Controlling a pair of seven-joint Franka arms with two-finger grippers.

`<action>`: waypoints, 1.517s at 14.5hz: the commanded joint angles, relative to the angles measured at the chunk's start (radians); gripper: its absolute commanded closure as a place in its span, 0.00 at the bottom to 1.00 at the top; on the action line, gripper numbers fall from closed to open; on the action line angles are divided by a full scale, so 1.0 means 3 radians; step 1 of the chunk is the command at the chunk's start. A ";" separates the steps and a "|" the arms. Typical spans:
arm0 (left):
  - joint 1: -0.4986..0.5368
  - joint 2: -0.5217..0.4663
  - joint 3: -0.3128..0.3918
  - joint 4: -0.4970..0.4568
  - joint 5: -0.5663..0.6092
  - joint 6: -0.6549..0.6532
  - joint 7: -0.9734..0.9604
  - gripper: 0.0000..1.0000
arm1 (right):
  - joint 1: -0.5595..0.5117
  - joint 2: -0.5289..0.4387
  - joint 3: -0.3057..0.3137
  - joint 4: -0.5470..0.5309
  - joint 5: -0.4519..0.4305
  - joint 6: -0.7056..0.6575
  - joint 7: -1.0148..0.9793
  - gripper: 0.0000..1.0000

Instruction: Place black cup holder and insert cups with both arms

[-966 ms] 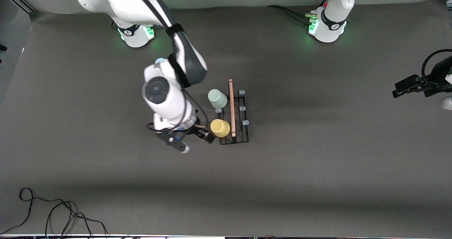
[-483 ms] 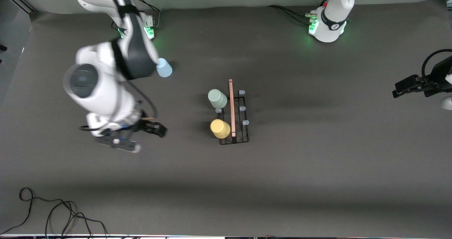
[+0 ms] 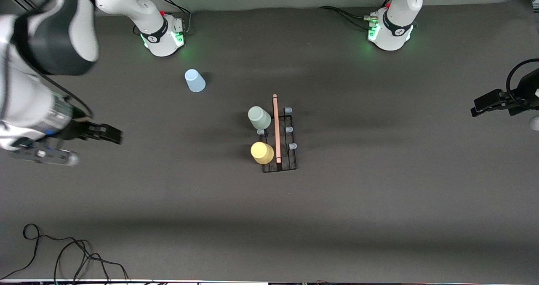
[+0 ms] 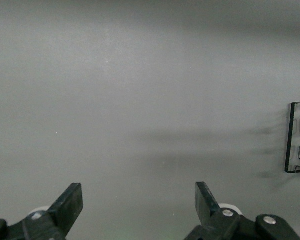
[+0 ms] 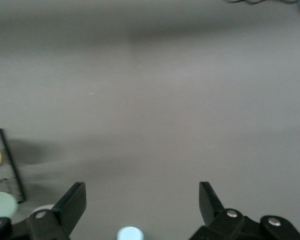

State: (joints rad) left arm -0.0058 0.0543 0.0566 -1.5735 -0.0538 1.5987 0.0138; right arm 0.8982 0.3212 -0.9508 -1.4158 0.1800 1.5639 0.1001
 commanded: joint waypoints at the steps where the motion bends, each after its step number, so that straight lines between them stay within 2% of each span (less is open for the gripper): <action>1: 0.0019 -0.0043 0.0005 -0.0027 -0.0036 0.0004 0.0066 0.00 | 0.0033 -0.0221 -0.0027 -0.0061 -0.0252 -0.0135 -0.0114 0.00; 11: 0.0019 -0.0043 0.0000 -0.0022 -0.0036 0.0004 0.0123 0.00 | -0.0136 -0.0247 -0.0052 -0.0087 -0.0217 -0.0121 -0.0149 0.00; 13: 0.0019 -0.0043 0.0005 -0.0032 -0.0036 0.0004 0.0123 0.00 | -0.0237 -0.0252 0.0024 -0.0082 -0.0216 -0.0125 -0.0144 0.00; 15: 0.0019 -0.0043 0.0005 -0.0022 -0.0036 -0.0026 0.0209 0.00 | -0.0452 -0.0263 0.0248 -0.0077 -0.0216 -0.0120 -0.0144 0.00; 18: 0.0019 -0.0048 0.0005 -0.0017 -0.0005 -0.0006 0.0296 0.00 | -0.1069 -0.0410 0.0933 -0.0092 -0.0262 -0.0125 -0.0139 0.00; 20: 0.0014 -0.0053 0.0000 -0.0012 0.0031 0.0004 0.0353 0.00 | -0.1341 -0.0457 0.1154 -0.0107 -0.0262 -0.0125 -0.0149 0.00; 22: -0.0016 -0.0064 -0.0010 -0.0001 0.0127 0.0004 0.0353 0.00 | -0.1714 -0.0508 0.1551 -0.0113 -0.0273 -0.0125 -0.0154 0.00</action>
State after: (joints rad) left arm -0.0043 0.0537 0.0562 -1.5719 -0.0468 1.5987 0.0998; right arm 0.4750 0.2189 -0.5965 -1.4270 0.1286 1.5268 0.0679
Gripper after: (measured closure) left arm 0.000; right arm 0.000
